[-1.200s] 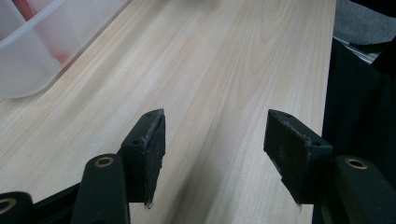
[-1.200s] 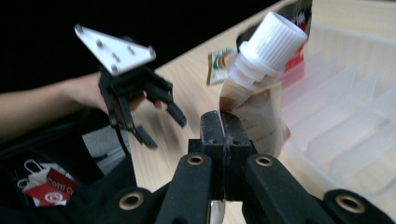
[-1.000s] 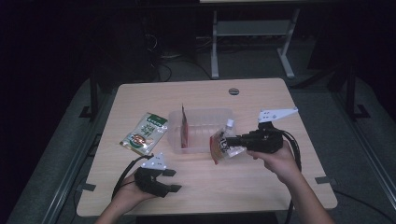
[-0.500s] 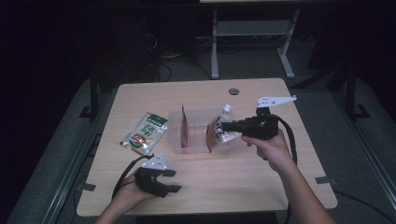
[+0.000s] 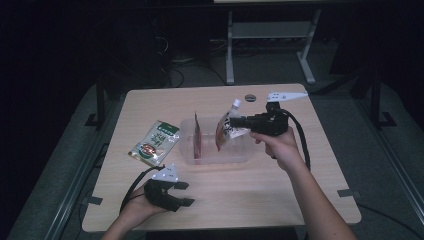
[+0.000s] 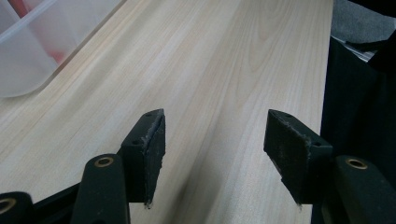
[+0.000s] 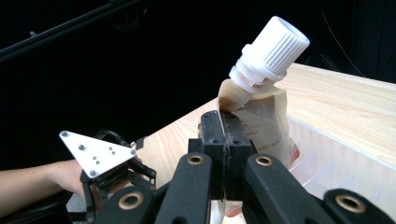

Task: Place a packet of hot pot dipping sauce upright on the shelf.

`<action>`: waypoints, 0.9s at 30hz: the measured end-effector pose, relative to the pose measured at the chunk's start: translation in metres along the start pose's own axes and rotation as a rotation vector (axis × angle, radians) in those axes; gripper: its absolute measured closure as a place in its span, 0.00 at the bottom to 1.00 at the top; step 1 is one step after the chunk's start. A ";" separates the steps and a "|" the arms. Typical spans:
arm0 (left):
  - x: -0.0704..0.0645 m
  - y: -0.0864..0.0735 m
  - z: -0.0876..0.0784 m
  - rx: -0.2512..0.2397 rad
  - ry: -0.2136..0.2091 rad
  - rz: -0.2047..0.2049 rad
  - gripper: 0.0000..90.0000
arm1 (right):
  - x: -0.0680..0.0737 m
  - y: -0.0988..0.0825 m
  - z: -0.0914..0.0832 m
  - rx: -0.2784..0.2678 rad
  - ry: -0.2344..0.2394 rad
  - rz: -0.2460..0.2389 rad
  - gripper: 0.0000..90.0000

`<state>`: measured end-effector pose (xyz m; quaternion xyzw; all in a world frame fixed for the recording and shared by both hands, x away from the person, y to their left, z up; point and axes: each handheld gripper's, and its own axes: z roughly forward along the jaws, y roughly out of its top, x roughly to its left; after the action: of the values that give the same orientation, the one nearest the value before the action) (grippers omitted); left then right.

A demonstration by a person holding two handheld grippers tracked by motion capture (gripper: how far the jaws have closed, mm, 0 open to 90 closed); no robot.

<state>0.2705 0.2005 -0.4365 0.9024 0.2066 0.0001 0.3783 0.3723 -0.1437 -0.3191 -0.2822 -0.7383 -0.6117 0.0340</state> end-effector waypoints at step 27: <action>-0.001 0.000 0.001 -0.007 -0.003 -0.006 0.43 | -0.021 -0.004 0.035 0.063 -0.015 0.032 1.00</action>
<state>0.2697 0.1994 -0.4371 0.9004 0.2088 -0.0017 0.3818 0.3982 -0.1199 -0.3394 -0.2974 -0.7527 -0.5855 0.0472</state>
